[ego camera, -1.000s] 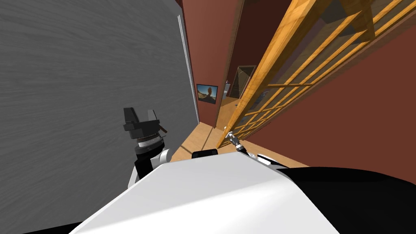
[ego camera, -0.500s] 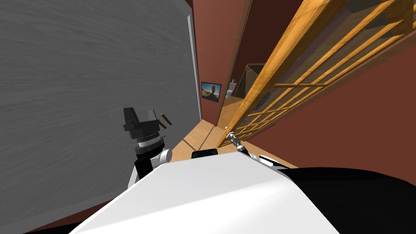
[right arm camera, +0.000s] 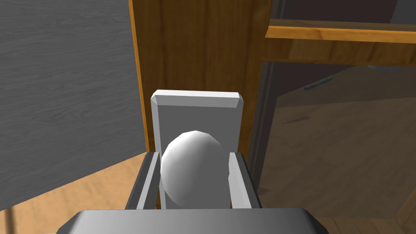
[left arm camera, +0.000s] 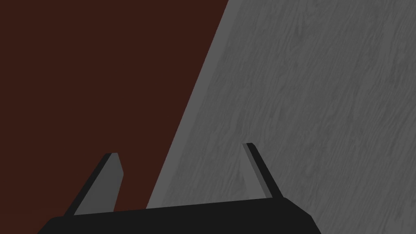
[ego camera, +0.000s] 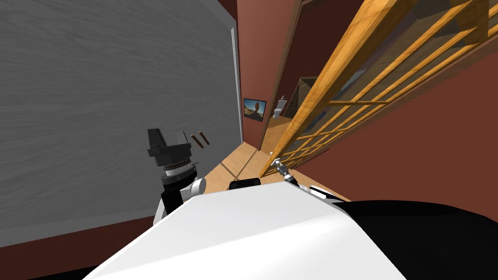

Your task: Pull the door open

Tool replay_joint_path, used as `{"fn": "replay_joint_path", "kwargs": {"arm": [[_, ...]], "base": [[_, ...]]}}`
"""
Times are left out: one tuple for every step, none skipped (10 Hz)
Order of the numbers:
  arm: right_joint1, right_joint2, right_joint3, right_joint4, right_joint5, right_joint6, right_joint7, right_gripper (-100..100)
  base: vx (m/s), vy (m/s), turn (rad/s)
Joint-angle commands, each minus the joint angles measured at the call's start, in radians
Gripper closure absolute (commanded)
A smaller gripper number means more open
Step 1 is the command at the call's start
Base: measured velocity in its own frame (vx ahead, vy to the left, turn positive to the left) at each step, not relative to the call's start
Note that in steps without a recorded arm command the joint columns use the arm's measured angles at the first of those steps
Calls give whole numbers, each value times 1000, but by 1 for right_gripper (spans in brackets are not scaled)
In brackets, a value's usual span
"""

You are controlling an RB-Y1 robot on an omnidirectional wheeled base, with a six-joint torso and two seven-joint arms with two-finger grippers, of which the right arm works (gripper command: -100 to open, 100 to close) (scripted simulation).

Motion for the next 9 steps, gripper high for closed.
{"fn": "replay_joint_path", "kwargs": {"arm": [[4,-1,1,-3,1,-6,0,100],[5,-1,1,1,1,-10,-1,100],[5,-1,2,4,1,-14,-3,100],[6,0,2,8,1,-19,-5,100],[6,0,2,12,1,-23,-6,100],[7,0,2,15,1,-28,-8,100],[7,1,3,18,1,-31,-10,100],[7,1,3,21,1,-35,-11,100],[7,1,3,21,1,-35,-11,100]], "base": [[-199,-96,164],[-215,-102,165],[-227,-100,172],[-216,-94,189],[-183,-96,201],[-200,-118,194],[-205,-72,170],[-194,-67,128],[-136,-34,41]]}}
